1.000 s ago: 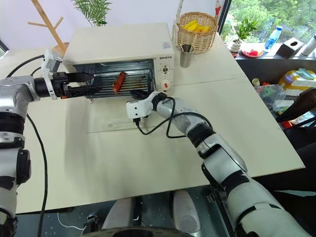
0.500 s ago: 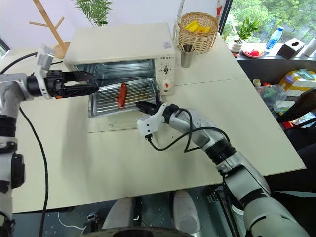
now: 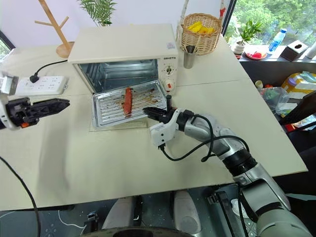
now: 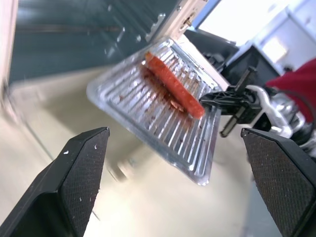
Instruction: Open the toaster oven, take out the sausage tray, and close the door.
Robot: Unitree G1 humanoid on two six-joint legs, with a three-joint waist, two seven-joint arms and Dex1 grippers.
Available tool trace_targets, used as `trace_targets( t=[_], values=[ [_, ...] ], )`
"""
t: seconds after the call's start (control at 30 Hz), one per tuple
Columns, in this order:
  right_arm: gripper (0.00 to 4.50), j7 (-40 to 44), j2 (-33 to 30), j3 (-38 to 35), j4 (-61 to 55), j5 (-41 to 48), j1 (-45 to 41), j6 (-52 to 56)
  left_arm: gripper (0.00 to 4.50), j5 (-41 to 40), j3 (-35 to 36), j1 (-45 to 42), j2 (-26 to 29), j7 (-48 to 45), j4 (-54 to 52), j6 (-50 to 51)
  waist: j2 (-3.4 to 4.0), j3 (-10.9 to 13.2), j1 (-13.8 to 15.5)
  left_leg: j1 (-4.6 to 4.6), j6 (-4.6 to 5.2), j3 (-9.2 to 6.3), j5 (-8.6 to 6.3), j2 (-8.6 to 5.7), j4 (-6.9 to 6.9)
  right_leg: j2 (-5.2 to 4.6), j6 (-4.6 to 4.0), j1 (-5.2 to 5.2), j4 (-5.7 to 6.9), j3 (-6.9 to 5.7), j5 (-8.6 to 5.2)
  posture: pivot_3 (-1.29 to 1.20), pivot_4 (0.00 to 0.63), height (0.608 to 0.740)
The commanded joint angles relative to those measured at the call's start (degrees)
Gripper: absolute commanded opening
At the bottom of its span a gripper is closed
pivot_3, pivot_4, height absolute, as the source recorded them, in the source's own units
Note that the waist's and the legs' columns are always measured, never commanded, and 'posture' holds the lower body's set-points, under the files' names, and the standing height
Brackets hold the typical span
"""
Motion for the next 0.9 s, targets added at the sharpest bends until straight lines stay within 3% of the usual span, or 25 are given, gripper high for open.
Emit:
trace_targets(
  t=[0.03, 0.17, 0.3, 0.67, 0.77, 0.8, 0.83, 0.9],
  values=[
    [0.03, 1.2, -0.6, -2.3, -3.9, 4.1, 0.0, -2.7, 4.5, -5.9, 6.9, 2.2, -4.8, 7.9, -5.0, 8.3, 0.0, 0.0, 0.1, 0.02, 0.0, -0.01, 0.0, 0.0, 0.02, -0.01, 0.0, 0.02, -0.01, 0.0, 0.0, 0.0, 0.15, 0.74],
    [0.03, 2.5, -0.3, -2.4, -4.6, 5.4, -0.2, -4.0, 4.5, -9.4, 11.1, 2.0, -12.7, 16.3, -7.8, 15.9, -0.06, 0.0, 0.1, 0.04, -0.01, -0.03, 0.0, -0.01, 0.09, -0.03, 0.0, 0.09, -0.01, 0.01, 0.01, 0.0, 0.15, 0.74],
    [0.03, 4.0, -0.1, -2.3, -5.3, 6.6, -0.6, -4.9, 4.5, -14.2, 12.6, 1.9, -19.3, 24.9, -8.5, 17.3, -0.12, -0.1, 0.2, 0.07, -0.01, -0.04, 0.0, -0.01, 0.1, -0.05, 0.0, 0.11, 0.0, 0.01, 0.01, 0.0, 0.15, 0.74],
    [0.03, 5.6, 0.8, -2.3, -5.8, 6.5, 0.2, -4.3, 4.5, -28.2, 11.2, -0.3, -28.7, 43.1, -6.2, 17.3, -0.16, -0.1, 0.5, 0.11, -0.06, -0.05, 0.02, -0.05, 0.07, -0.14, -0.05, 0.11, -0.01, 0.04, 0.05, 0.0, 0.15, 0.74],
    [0.0, 5.7, 0.7, -2.4, -6.0, 6.2, 0.7, -4.2, 3.72, -32.2, 10.3, -0.1, -29.2, 46.7, -5.4, 16.9, -0.16, -0.1, 0.6, 0.11, -0.06, -0.04, 0.02, -0.05, 0.07, -0.13, -0.05, 0.11, 0.0, 0.04, 0.05, 0.0, 0.15, 0.74],
    [0.0, 5.7, 0.6, -2.5, -5.9, 6.1, 0.8, -4.3, 3.19, -33.9, 10.1, 0.1, -28.8, 47.8, -4.8, 16.5, -0.16, -0.1, 0.7, 0.11, -0.06, -0.05, 0.03, -0.06, 0.06, -0.13, -0.05, 0.11, -0.01, 0.04, 0.05, 0.0, 0.15, 0.74],
    [0.0, 5.6, 0.4, -2.6, -5.9, 5.9, 1.0, -4.4, 2.94, -35.6, 9.7, 0.4, -28.4, 48.8, -4.4, 16.0, -0.16, -0.1, 0.8, 0.12, -0.07, -0.05, 0.03, -0.06, 0.07, -0.13, -0.06, 0.11, -0.01, 0.04, 0.05, 0.0, 0.15, 0.74],
    [0.0, 5.4, 0.3, -2.7, -5.9, 5.5, 1.2, -4.6, 1.77, -39.0, 8.7, 1.2, -27.3, 51.0, -3.6, 14.7, -0.16, -0.1, 1.1, 0.12, -0.07, -0.04, 0.03, -0.06, 0.06, -0.13, -0.06, 0.12, -0.01, 0.04, 0.05, 0.0, 0.15, 0.74]
  ],
)
